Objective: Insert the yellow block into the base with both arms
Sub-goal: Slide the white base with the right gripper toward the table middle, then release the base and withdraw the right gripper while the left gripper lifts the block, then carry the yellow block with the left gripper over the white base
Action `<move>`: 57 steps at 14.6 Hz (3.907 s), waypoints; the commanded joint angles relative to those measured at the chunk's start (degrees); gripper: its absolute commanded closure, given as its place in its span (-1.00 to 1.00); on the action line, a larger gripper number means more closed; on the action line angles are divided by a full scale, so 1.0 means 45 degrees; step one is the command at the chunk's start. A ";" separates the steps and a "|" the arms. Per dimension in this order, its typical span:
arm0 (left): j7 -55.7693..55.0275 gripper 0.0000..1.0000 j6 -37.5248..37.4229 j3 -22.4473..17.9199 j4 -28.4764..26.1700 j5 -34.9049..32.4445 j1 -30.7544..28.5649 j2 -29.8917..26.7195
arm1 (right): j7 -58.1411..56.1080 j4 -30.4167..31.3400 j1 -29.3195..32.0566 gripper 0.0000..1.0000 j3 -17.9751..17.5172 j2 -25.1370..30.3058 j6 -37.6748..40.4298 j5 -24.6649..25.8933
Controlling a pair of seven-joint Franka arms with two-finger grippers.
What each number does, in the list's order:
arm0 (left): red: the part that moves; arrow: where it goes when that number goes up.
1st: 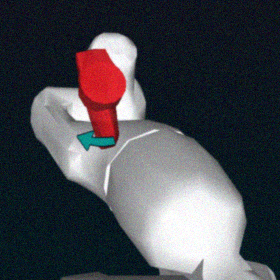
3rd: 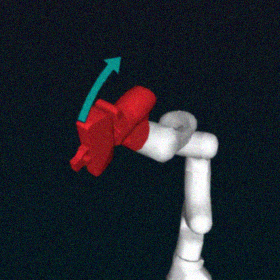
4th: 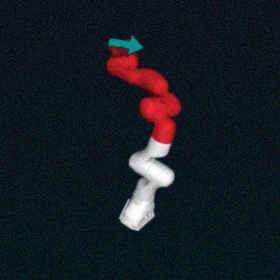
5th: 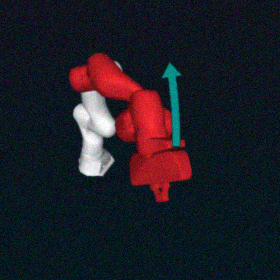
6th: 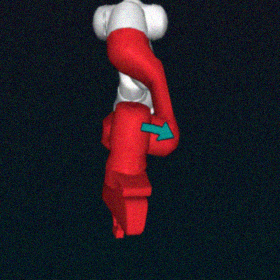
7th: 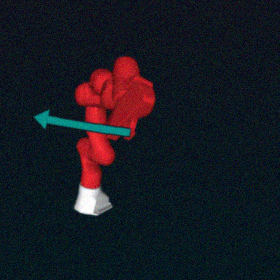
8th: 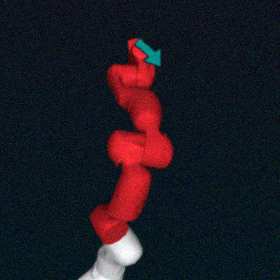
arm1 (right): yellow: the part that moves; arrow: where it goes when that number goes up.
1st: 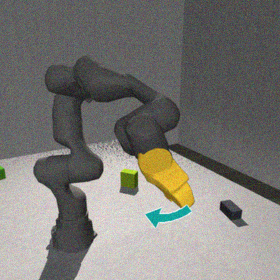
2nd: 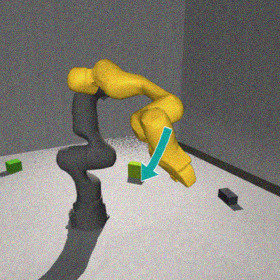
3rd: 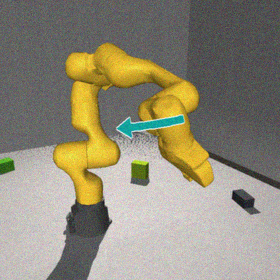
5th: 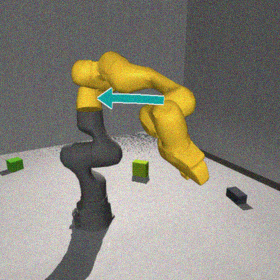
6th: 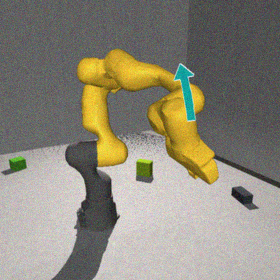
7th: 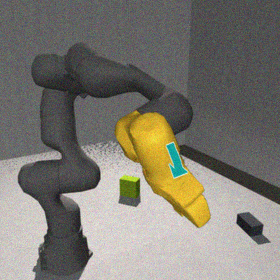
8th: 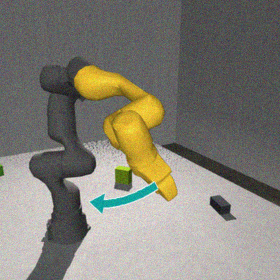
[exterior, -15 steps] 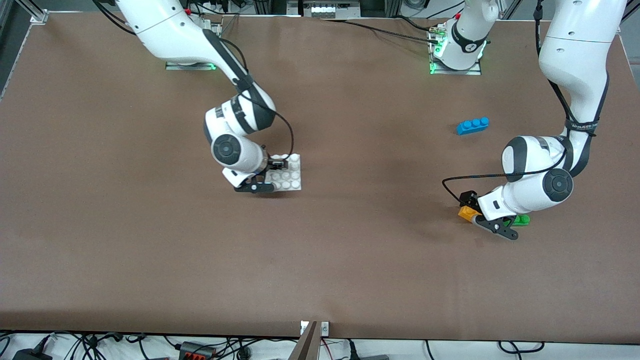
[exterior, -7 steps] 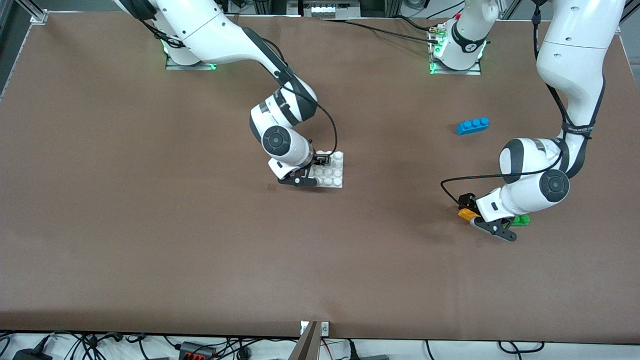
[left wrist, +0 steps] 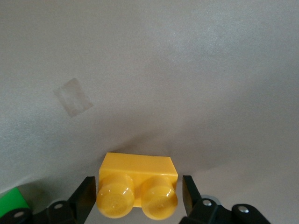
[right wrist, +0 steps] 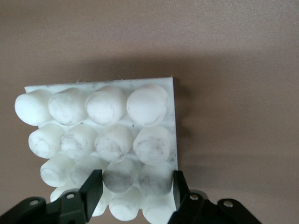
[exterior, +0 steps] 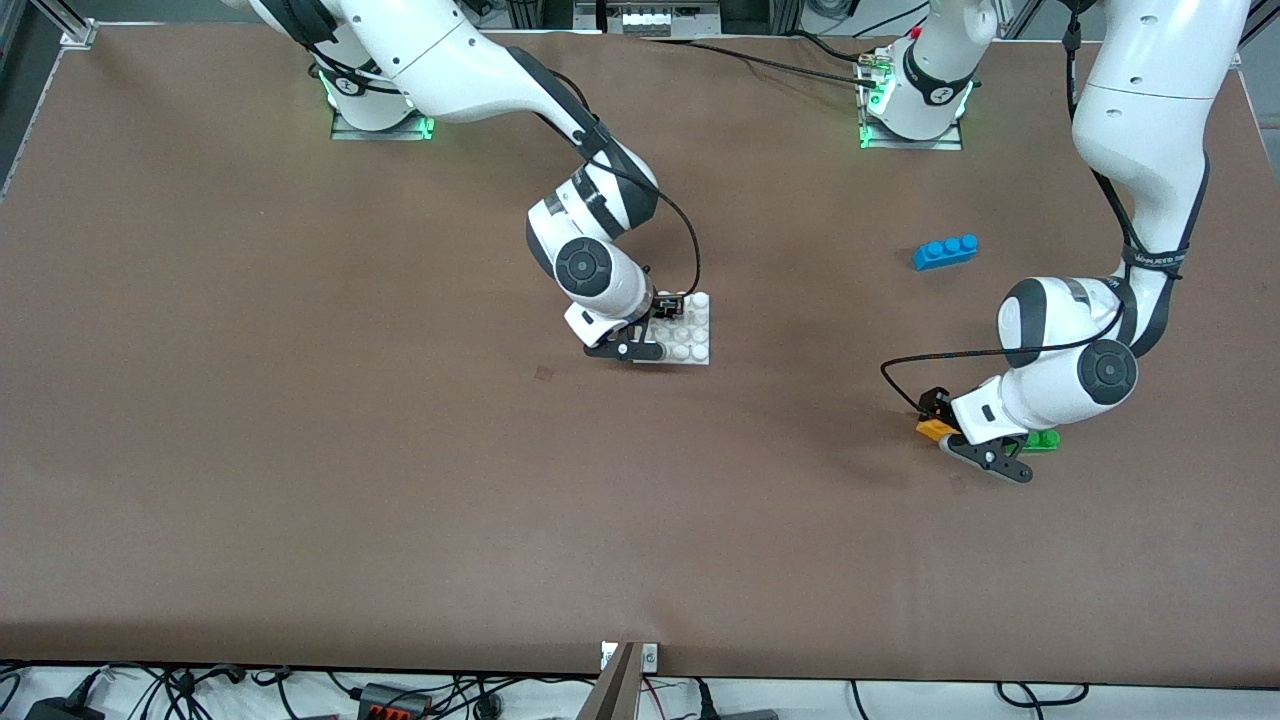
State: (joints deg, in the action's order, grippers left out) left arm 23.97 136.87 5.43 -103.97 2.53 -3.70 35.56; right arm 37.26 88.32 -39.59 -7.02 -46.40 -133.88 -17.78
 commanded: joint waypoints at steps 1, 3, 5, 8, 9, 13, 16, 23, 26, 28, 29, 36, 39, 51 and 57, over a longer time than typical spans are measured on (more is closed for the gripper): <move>0.0083 -0.30 0.0112 -0.0035 -0.0079 0.0238 0.0040 -0.0090 | 0.0042 -0.0542 -0.0147 -0.87 0.0172 -0.0178 -0.0054 -0.0072; 0.0083 -0.23 0.0092 -0.0015 -0.0079 0.0238 0.0040 -0.0109 | 0.0041 -0.0603 0.0066 -0.90 0.0212 0.0249 0.0082 -0.0052; 0.0083 -0.22 0.0053 -0.0015 -0.0079 0.0238 0.0040 -0.0109 | -0.0036 -0.0621 0.0068 -0.90 0.0736 0.0913 0.0995 0.0006; 0.0044 -0.20 -0.0006 -0.0015 -0.0059 0.0238 0.0040 -0.0109 | -0.0135 -0.0622 0.0145 -1.00 0.1538 0.2182 0.2967 0.1290; 0.0044 -0.20 -0.0025 -0.0015 -0.0059 0.0238 0.0040 -0.0129 | -0.0115 -0.0603 0.0165 -1.00 0.1734 0.2650 0.3477 0.2011; -0.0131 -0.20 -0.0064 -0.0015 -0.0059 0.0257 0.0040 -0.0167 | -0.1106 -0.0602 0.0632 -1.00 0.2788 0.4467 0.6345 0.2878; -0.0579 -0.18 -0.0551 0.0004 0.0019 0.0257 0.0060 -0.0226 | -0.3486 -0.0525 0.1704 -1.00 0.3181 0.5756 0.8611 0.2897; -0.1476 -0.17 -0.1935 0.0608 0.0117 0.0277 0.0040 -0.0752 | -0.6808 -0.0505 0.4634 -1.00 0.3240 0.7632 1.1234 0.3150; -0.2782 -0.17 -0.3050 0.1700 0.0097 0.0393 0.0002 -0.1474 | -0.8682 -0.0505 0.6136 -1.00 0.3337 0.8180 1.2228 0.3424; -0.4032 -0.17 -0.3538 0.2422 0.0097 0.1132 0.0002 -0.1671 | -1.1057 0.0020 0.7580 -1.00 0.3221 0.8706 1.1999 0.3386; -0.4715 -0.17 -0.3599 0.2871 0.0078 0.1330 0.0021 -0.1691 | -1.2754 0.0100 0.7877 -1.00 0.3239 0.9096 1.2055 0.3444; -1.1158 -0.17 -0.2529 0.4400 0.0136 0.1195 0.2221 -0.1184 | -1.2232 0.3831 0.9363 -1.00 0.2810 1.2049 0.9146 0.4147; -1.1597 -0.18 -0.1980 0.4457 0.0311 0.1175 0.2677 -0.0677 | -0.9458 0.3520 0.9423 -1.00 0.2088 1.2068 0.9224 0.4479; -1.3704 -0.20 -0.0494 0.4379 0.0351 0.0044 0.4337 0.0261 | -0.9041 0.2112 0.9013 -1.00 0.2029 1.1756 0.9771 0.4460; -1.4019 -0.20 -0.0474 0.4379 0.0371 -0.0251 0.4591 0.0457 | -0.9021 0.2112 0.9052 -1.00 0.2068 1.1659 0.9518 0.4362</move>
State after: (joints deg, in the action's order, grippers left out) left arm -37.96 134.37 25.52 -103.24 2.49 16.14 36.30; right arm -4.37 99.10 1.22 2.23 6.80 -91.22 2.30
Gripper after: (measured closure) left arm 0.326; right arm 0.000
